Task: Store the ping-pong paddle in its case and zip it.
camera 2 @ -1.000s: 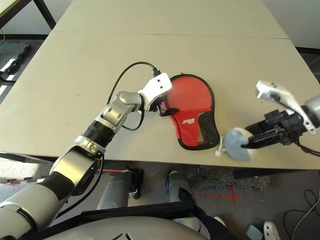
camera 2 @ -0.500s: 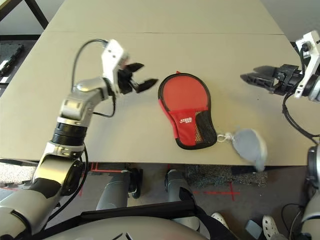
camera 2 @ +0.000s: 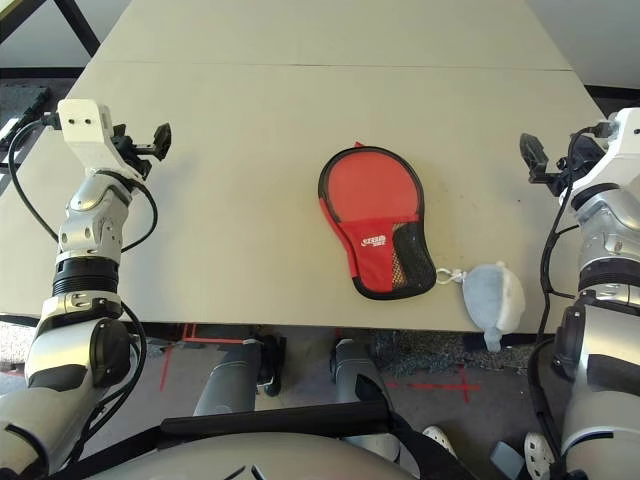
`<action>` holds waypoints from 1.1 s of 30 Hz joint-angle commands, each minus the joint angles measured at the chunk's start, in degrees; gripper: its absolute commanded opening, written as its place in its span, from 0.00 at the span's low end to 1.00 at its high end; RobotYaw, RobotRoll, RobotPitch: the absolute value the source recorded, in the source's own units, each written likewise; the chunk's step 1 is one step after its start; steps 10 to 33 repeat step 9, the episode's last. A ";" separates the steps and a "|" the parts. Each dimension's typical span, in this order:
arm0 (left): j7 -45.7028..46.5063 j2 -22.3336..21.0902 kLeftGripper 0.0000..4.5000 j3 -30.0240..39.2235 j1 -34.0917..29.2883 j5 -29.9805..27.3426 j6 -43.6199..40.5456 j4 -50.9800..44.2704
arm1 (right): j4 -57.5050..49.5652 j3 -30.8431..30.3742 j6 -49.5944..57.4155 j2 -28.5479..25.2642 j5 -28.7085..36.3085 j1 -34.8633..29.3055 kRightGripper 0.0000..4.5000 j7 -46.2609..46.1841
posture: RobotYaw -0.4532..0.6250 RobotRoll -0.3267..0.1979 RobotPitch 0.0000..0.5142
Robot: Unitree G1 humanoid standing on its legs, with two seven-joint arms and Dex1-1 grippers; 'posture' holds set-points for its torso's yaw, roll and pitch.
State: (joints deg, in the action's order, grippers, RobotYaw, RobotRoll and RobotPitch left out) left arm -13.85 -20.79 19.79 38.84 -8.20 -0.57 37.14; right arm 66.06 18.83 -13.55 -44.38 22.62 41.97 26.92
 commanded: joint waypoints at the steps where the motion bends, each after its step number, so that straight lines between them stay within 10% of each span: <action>1: 0.85 -0.52 1.00 0.01 -1.40 -0.23 2.84 2.57 | 1.40 1.79 -1.35 0.56 -1.05 -0.81 0.99 -1.30 | 0.38 0.62 0.35; 33: 1.93 -0.18 1.00 -0.17 -2.87 -0.71 4.88 3.44 | 1.21 3.68 -2.62 1.75 -2.16 -0.48 0.99 -2.30 | 0.40 0.62 0.32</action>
